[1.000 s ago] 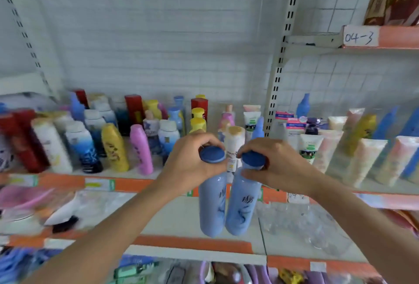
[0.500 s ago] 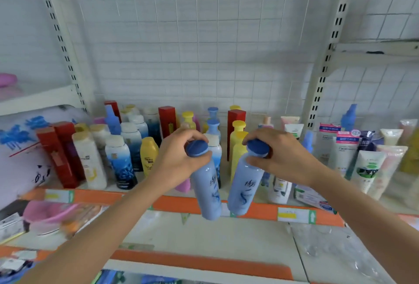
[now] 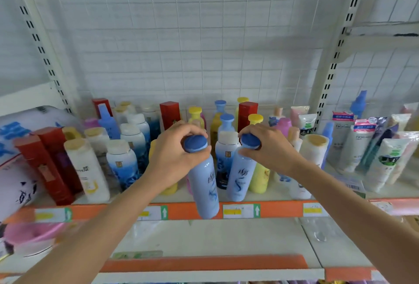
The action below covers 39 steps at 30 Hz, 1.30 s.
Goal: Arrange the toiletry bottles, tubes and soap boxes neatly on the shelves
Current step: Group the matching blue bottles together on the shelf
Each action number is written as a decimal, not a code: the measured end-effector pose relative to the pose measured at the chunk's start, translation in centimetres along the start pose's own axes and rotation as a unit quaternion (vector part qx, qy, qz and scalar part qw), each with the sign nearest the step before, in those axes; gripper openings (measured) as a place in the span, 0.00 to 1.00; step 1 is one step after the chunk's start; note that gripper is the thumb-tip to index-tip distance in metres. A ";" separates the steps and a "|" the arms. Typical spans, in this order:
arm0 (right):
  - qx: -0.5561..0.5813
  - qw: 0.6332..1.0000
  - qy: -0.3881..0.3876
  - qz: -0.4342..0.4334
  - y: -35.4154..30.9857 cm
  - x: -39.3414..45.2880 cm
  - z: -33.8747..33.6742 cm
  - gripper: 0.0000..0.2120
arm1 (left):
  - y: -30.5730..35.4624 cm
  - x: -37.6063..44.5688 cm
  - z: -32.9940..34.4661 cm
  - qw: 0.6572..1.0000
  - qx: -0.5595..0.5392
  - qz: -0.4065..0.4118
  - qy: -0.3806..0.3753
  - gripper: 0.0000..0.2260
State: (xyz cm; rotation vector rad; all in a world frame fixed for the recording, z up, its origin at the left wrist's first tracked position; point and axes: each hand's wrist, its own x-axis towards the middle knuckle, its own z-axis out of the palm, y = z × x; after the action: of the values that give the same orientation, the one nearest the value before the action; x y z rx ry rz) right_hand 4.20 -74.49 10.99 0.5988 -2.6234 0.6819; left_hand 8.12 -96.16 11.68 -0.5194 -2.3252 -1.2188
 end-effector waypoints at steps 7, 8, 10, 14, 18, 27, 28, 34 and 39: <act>-0.033 0.998 -0.058 -0.015 -0.5 2.1 0.8 0.17 | -0.7 0.7 0.5 1.000 -0.011 -0.003 0.012 0.09; -0.041 0.995 -0.085 -0.015 -0.7 2.4 0.9 0.18 | -0.6 0.8 0.6 1.000 -0.009 -0.006 0.012 0.09; -0.052 0.991 -0.125 -0.010 -0.6 3.0 1.1 0.19 | -0.6 1.0 0.8 1.000 -0.004 -0.008 0.011 0.10; -0.080 0.984 -0.162 -0.014 -0.5 3.6 0.4 0.20 | -0.5 1.3 0.6 1.000 0.002 -0.008 0.012 0.10; -0.095 0.984 -0.151 -0.003 -0.8 5.1 -0.8 0.21 | -0.4 1.5 0.5 1.000 0.011 -0.010 0.019 0.10; -0.156 0.925 -0.347 0.020 -2.8 10.1 -0.4 0.19 | 0.7 2.3 -0.3 0.999 0.021 -0.010 0.030 0.11; -0.158 0.918 -0.364 0.014 -2.9 10.5 -0.4 0.18 | 0.8 2.4 -0.3 0.999 0.024 -0.010 0.029 0.11; -0.133 0.926 -0.352 0.006 -2.5 11.0 0.4 0.16 | 1.2 3.6 -0.1 0.998 0.031 -0.015 0.047 0.09; -0.096 0.962 -0.254 0.011 -0.8 11.1 -2.2 0.17 | 1.6 5.3 0.2 0.997 0.035 -0.010 0.072 0.09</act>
State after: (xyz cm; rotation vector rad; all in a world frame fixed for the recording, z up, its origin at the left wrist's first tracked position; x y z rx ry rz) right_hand -4.26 -77.37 17.93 0.7694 -3.1222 0.2951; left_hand 4.60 -94.53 15.63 -0.3733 -2.2456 -1.1409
